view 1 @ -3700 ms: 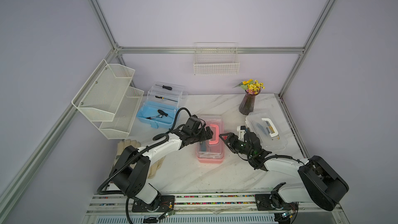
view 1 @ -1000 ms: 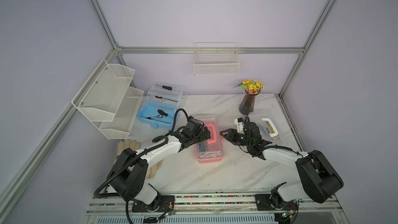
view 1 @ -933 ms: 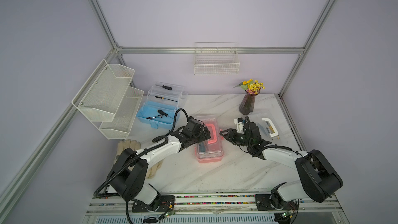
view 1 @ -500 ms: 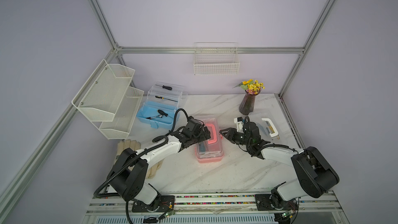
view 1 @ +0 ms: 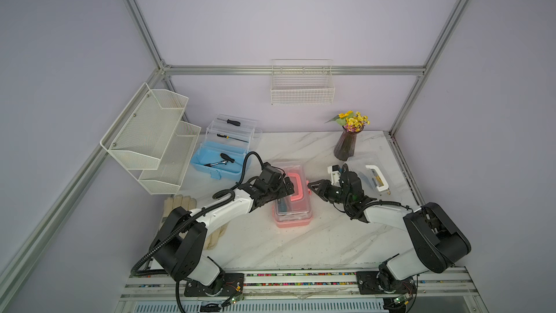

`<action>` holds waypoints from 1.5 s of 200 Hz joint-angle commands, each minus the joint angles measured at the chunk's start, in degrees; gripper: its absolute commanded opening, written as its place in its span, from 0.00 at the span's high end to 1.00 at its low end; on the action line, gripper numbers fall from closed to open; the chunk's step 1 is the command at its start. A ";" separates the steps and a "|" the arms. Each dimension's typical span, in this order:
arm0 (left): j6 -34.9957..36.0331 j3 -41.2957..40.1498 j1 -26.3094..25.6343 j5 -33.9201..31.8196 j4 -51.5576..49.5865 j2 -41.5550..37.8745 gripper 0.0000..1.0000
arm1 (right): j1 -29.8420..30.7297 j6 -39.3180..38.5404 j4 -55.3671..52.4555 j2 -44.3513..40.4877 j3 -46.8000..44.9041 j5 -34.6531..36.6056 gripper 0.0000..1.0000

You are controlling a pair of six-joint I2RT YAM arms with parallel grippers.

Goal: Close toolboxes
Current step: Fasten the toolbox latch on the toolbox.

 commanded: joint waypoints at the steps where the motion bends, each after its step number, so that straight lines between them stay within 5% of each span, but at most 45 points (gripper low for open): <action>1: 1.91 0.41 -0.42 1.76 -4.53 2.51 0.00 | 0.34 0.47 1.31 1.53 -0.61 -1.20 0.65; 300: 2.66 2.23 -0.86 2.48 -4.55 3.92 0.00 | 6.65 -4.97 -12.41 5.51 4.92 2.15 0.72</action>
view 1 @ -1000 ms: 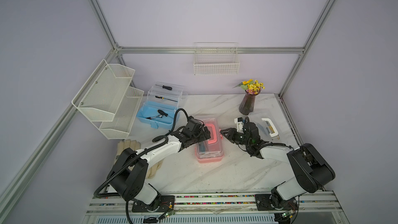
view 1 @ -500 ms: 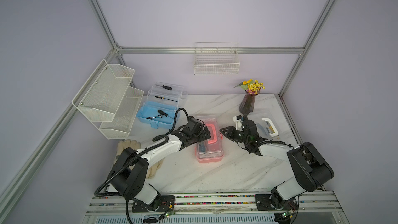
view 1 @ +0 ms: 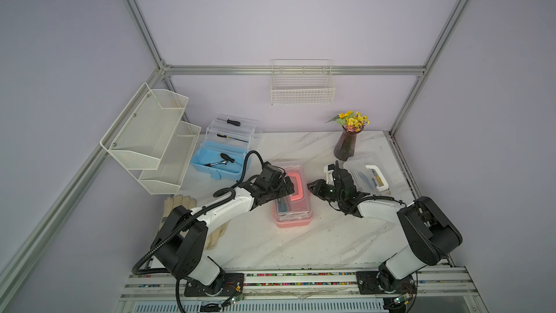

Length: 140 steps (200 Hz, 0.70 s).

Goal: Close toolboxes
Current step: Fasten the toolbox latch on the toolbox.

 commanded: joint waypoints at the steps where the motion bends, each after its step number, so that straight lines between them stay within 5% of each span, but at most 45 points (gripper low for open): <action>1: 2.31 0.69 -0.93 2.04 -2.67 3.06 0.00 | 3.60 0.13 -3.33 1.55 -0.75 -5.81 0.72; 140: 2.64 0.75 -1.14 2.42 -2.60 3.03 0.00 | 3.87 8.17 5.63 -3.75 -4.37 -11.55 0.83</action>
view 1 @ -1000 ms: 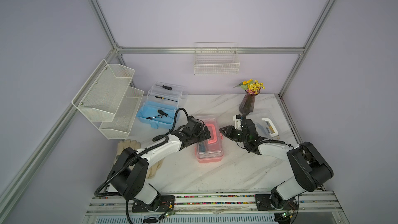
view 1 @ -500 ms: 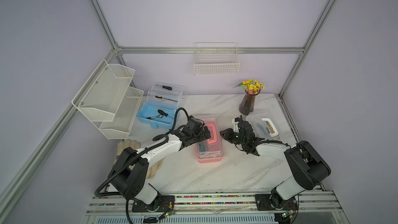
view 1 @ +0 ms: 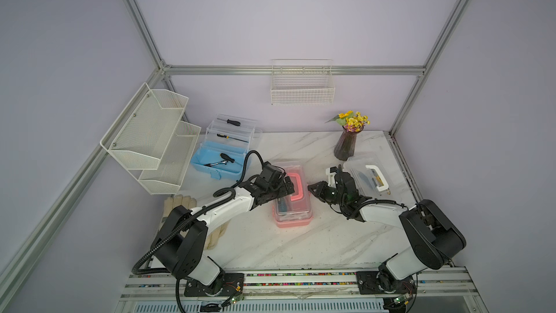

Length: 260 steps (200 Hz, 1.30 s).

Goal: Close toolboxes
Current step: Fasten the toolbox latch on the toolbox, then adjust the toolbox at the center of the board.

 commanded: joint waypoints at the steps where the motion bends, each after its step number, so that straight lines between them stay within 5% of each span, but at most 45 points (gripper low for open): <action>1: 2.65 0.61 -1.15 2.45 -2.42 2.94 0.00 | 3.76 2.70 1.09 -1.38 -0.50 -10.45 0.83; 66: 4.59 4.27 -2.18 3.64 -2.47 6.24 0.00 | 5.08 3.25 3.48 2.19 0.19 -11.65 0.85; 101: 5.47 6.08 -1.97 3.20 -3.27 6.93 0.00 | 4.64 -1.41 -7.55 -1.66 4.07 -7.73 0.83; 153: 4.07 8.45 -1.54 2.84 -3.20 9.52 0.00 | -1.66 -12.78 -32.76 -10.10 13.12 1.56 0.55; 200: 3.31 14.12 -1.56 3.21 -1.19 14.45 0.00 | -2.59 -18.35 -45.31 -15.54 22.65 6.04 0.53; 260: -0.65 24.97 -1.05 5.03 3.44 26.74 0.00 | -3.88 -19.01 -46.50 -17.91 24.01 4.99 0.53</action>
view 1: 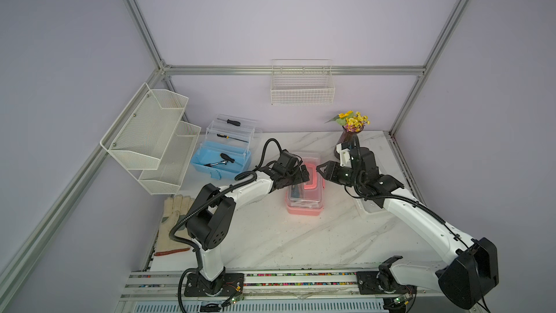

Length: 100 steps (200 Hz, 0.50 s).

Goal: Close toolboxes
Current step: Adjust the toolbox at the center of the board.

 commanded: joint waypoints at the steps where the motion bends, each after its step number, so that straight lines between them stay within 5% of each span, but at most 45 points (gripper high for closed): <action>1: -3.66 4.28 0.02 2.70 1.14 7.32 0.00 | -1.00 -1.68 -3.19 -1.20 0.36 0.29 0.53; 43: -10.49 7.72 -2.19 -0.67 7.69 12.33 0.02 | -2.24 -1.77 -3.41 -1.34 0.65 -0.22 0.53; 100: -6.12 16.97 -4.56 3.62 8.19 18.88 0.00 | -2.38 -2.29 -3.66 -0.59 3.62 0.37 0.53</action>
